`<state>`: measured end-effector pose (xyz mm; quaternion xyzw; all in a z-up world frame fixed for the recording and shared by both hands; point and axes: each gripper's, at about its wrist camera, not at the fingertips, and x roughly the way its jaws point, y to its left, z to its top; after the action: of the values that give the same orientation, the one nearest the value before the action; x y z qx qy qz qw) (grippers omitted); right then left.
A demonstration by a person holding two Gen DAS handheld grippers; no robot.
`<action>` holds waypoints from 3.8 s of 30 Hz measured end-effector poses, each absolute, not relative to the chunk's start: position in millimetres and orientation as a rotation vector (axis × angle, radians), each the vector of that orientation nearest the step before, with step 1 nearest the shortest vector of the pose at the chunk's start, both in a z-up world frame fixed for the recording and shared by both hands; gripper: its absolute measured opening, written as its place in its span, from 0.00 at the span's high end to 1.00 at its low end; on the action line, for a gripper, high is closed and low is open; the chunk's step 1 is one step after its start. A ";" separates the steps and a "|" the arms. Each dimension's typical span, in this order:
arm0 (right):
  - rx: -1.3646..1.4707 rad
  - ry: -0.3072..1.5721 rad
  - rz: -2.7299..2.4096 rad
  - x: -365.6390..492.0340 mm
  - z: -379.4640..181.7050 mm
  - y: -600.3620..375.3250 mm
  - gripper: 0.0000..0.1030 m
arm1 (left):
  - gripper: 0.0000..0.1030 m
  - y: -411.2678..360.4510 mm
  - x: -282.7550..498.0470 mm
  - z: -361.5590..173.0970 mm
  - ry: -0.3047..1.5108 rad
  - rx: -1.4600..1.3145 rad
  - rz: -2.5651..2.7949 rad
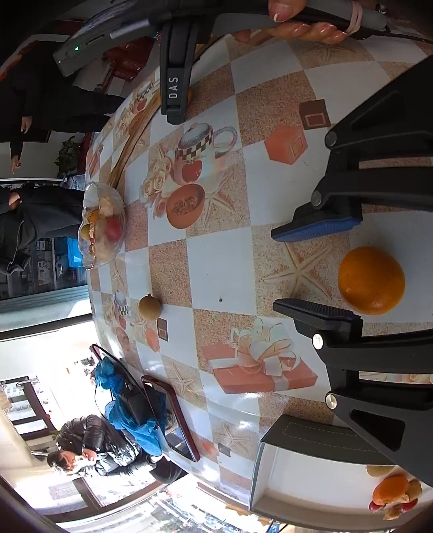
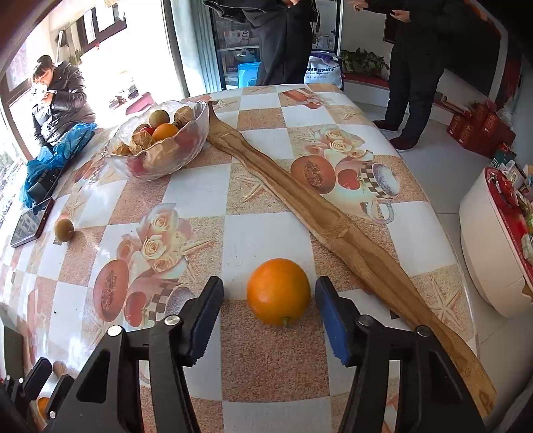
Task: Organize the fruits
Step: 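Grasp another mandarin orange with the right tool while the left tool holds its orange, then hold both mandarin oranges raised in the two tools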
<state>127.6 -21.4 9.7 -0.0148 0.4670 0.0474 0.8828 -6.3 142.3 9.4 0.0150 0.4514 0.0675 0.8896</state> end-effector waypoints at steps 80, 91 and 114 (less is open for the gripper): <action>-0.096 0.875 0.192 -90.7 4.8 -31.9 0.66 | 0.75 169.4 -149.7 11.3 0.928 -0.143 0.200; -0.097 0.875 0.192 -90.4 4.9 -31.9 0.66 | 0.75 168.9 -149.6 11.6 0.929 -0.141 0.200; -0.112 0.876 0.188 -90.8 5.0 -29.2 0.66 | 0.75 170.6 -155.0 14.2 0.945 -0.157 0.159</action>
<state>-90.8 -29.2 5.0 -0.0542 0.4231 0.0910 0.8999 -155.0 170.6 14.2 -0.0756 0.4540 0.0763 0.8845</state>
